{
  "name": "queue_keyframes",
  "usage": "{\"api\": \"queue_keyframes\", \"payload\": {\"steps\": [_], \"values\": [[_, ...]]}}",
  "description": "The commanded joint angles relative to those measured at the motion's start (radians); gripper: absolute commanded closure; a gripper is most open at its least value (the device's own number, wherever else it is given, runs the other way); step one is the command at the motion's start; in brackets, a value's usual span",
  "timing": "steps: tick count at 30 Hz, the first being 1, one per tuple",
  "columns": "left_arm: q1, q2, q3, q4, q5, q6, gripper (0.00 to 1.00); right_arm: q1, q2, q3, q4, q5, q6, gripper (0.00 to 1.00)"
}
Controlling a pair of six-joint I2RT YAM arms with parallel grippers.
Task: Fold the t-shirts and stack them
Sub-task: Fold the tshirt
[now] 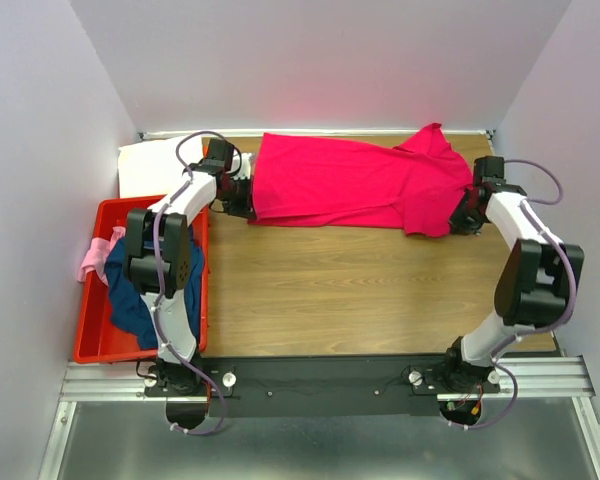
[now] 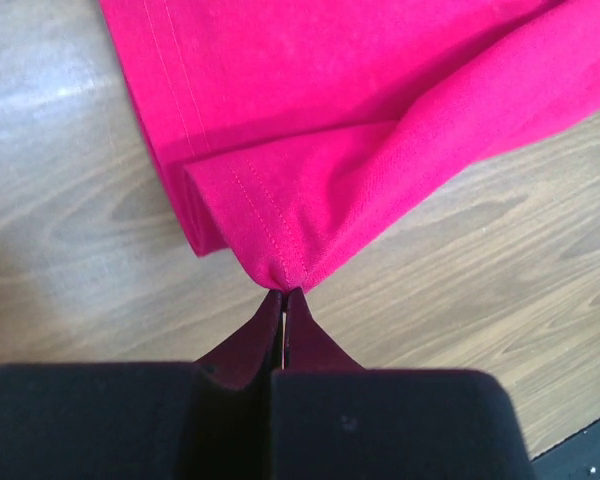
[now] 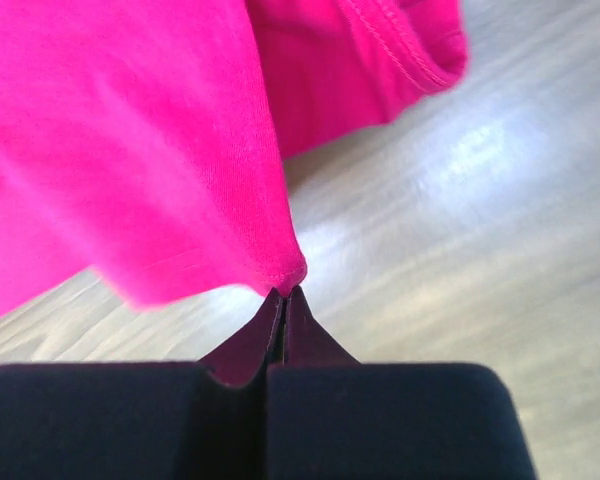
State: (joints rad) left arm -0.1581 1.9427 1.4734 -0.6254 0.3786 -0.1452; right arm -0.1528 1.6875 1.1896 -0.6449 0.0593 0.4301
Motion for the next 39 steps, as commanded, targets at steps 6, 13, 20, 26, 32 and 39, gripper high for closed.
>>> {"api": "queue_keyframes", "payload": {"steps": [6, 13, 20, 26, 32, 39], "values": [[0.006, -0.155, -0.126, 0.09, 0.0, -0.051, 1.0, -0.01, -0.225, 0.004, -0.223, 0.05, 0.03, 1.0], [0.006, -0.273, -0.242, 0.121, 0.005, -0.105, 1.0, -0.01, -0.371, 0.048, -0.378, 0.044, 0.042, 0.99], [0.006, -0.332, -0.334, 0.092, 0.008, -0.117, 1.0, -0.01, -0.46, 0.084, -0.538, 0.034, 0.059, 1.0], [0.005, -0.376, -0.375, 0.049, 0.0, -0.11, 1.0, -0.01, -0.522, 0.093, -0.642, 0.022, 0.082, 1.0], [0.005, -0.401, -0.41, 0.029, -0.003, -0.106, 1.0, -0.01, -0.588, 0.056, -0.711, 0.001, 0.113, 1.0], [0.006, -0.416, -0.417, 0.021, -0.003, -0.099, 1.0, -0.01, -0.595, 0.005, -0.682, 0.005, 0.122, 1.0]]}}
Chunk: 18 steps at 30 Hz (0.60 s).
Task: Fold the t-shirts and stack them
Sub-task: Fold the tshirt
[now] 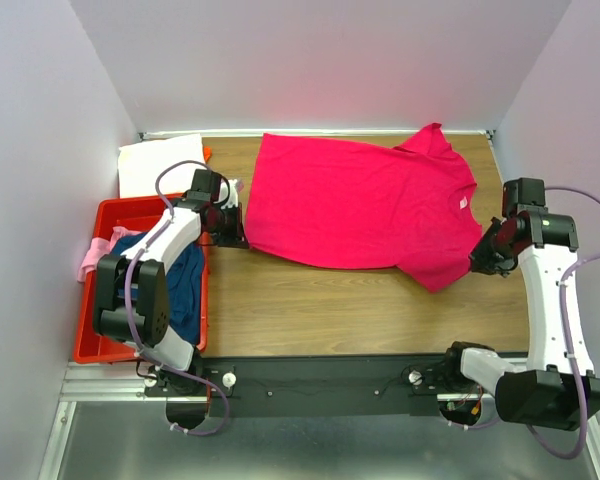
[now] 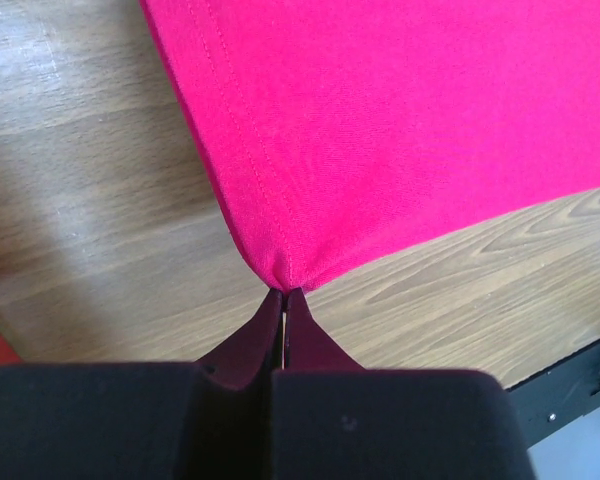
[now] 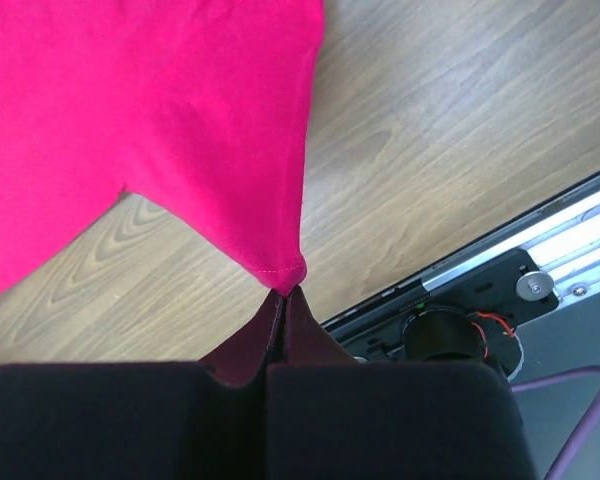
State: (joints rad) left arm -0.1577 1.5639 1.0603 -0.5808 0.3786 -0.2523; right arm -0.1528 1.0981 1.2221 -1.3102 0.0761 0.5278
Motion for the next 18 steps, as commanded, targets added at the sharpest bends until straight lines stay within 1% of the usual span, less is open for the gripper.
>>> {"api": "queue_keyframes", "payload": {"steps": [1, 8, 13, 14, 15, 18], "values": [[0.004, -0.033, 0.0, -0.024, -0.003, 0.01, 1.0, -0.01, -0.003, -0.033, -0.006, -0.009, 0.026, 1.0], [0.006, 0.031, 0.035, -0.016, 0.009, 0.031, 1.0, -0.01, 0.042, -0.105, 0.136, -0.022, 0.058, 0.99], [0.007, 0.106, 0.11, -0.019, 0.02, 0.044, 1.0, -0.01, 0.115, -0.063, 0.198, -0.016, 0.069, 1.0], [0.009, 0.119, 0.139, -0.021, 0.026, 0.045, 1.0, -0.01, 0.15, -0.053, 0.212, -0.015, 0.063, 1.0], [0.01, 0.168, 0.185, -0.027, 0.037, 0.05, 1.0, -0.01, 0.201, -0.009, 0.233, -0.003, 0.057, 1.0], [0.015, 0.205, 0.227, -0.033, 0.045, 0.054, 1.0, -0.01, 0.259, 0.016, 0.252, -0.001, 0.051, 1.0]]}}
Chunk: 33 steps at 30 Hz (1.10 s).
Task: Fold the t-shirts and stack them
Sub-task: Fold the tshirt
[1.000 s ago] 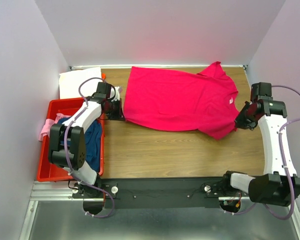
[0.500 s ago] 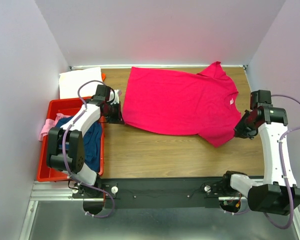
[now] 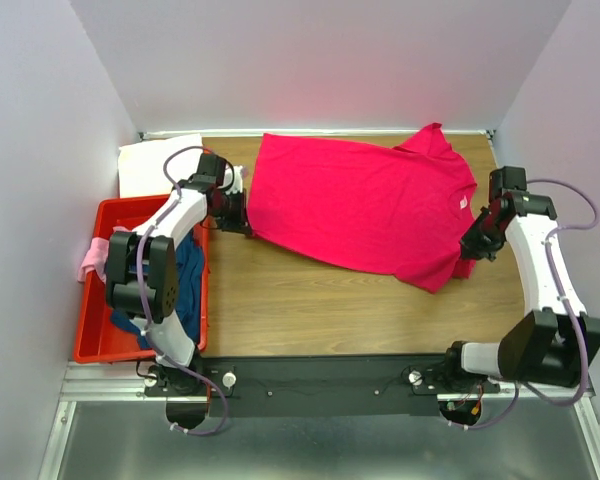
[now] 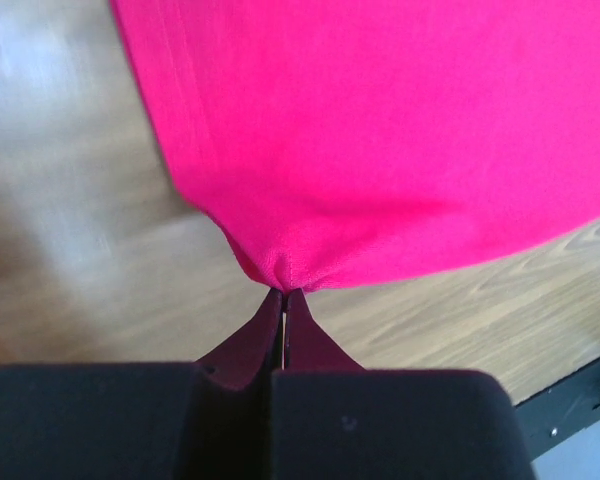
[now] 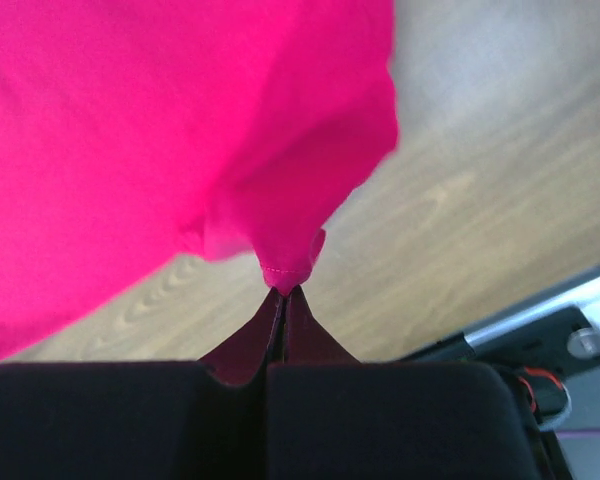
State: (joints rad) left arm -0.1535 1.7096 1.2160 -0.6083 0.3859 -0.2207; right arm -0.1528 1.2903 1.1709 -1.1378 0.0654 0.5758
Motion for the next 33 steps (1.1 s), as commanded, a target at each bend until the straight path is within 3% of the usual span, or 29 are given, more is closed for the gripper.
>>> {"api": "queue_keyframes", "payload": {"steps": [1, 19, 33], "values": [[0.014, 0.071, 0.085, -0.013, 0.042, 0.026, 1.0, -0.01, 0.081, 0.096, 0.091, 0.013, 0.001, 1.0], [0.046, 0.268, 0.388, -0.071, 0.09, -0.005, 1.0, -0.011, 0.448, 0.487, 0.145, 0.086, -0.033, 1.0], [0.066, 0.424, 0.597, -0.097, 0.149, -0.046, 1.0, -0.011, 0.624, 0.636, 0.147, 0.1, -0.04, 1.0]]}}
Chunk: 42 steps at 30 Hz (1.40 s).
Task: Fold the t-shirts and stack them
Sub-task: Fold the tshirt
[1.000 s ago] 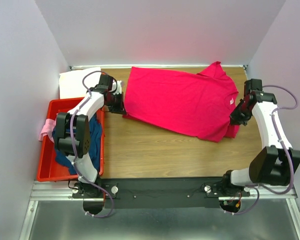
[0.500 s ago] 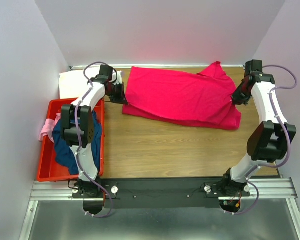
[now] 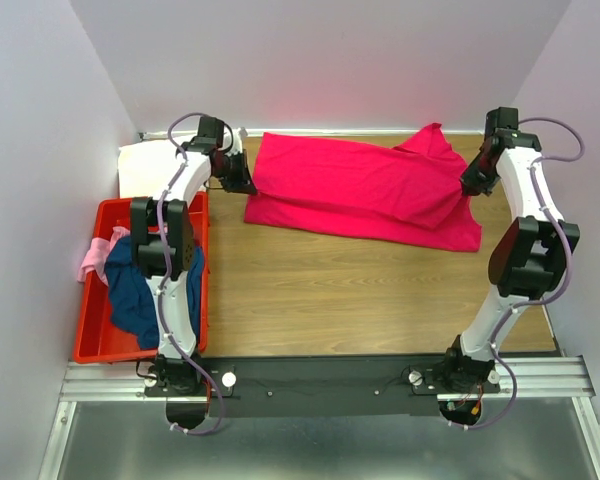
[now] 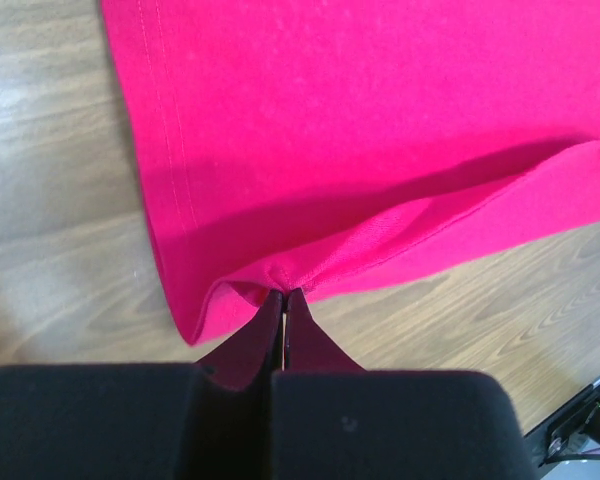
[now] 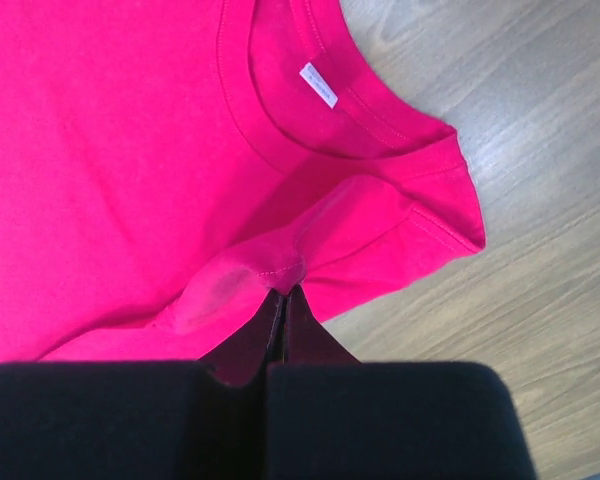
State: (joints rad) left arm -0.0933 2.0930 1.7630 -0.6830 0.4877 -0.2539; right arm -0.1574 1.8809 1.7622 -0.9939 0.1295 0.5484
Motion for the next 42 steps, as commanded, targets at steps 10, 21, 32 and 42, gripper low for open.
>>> {"api": "queue_keyframes", "payload": {"steps": [10, 21, 32, 42], "values": [[0.012, 0.133, 0.147, -0.033, 0.012, -0.015, 1.0, -0.007, 0.121, 0.115, 0.003, 0.062, -0.028, 1.0], [0.01, 0.05, 0.19, 0.003, -0.25, -0.094, 0.3, -0.005, 0.123, 0.186, 0.058, 0.012, -0.093, 0.36], [-0.149, -0.039, -0.005, 0.127, -0.213, -0.11, 0.31, -0.004, -0.048, -0.324, 0.239, -0.264, -0.12, 0.5], [-0.189, -0.018, -0.16, 0.266, -0.112, -0.196, 0.31, 0.002, 0.017, -0.397, 0.342, -0.306, -0.139, 0.52]]}}
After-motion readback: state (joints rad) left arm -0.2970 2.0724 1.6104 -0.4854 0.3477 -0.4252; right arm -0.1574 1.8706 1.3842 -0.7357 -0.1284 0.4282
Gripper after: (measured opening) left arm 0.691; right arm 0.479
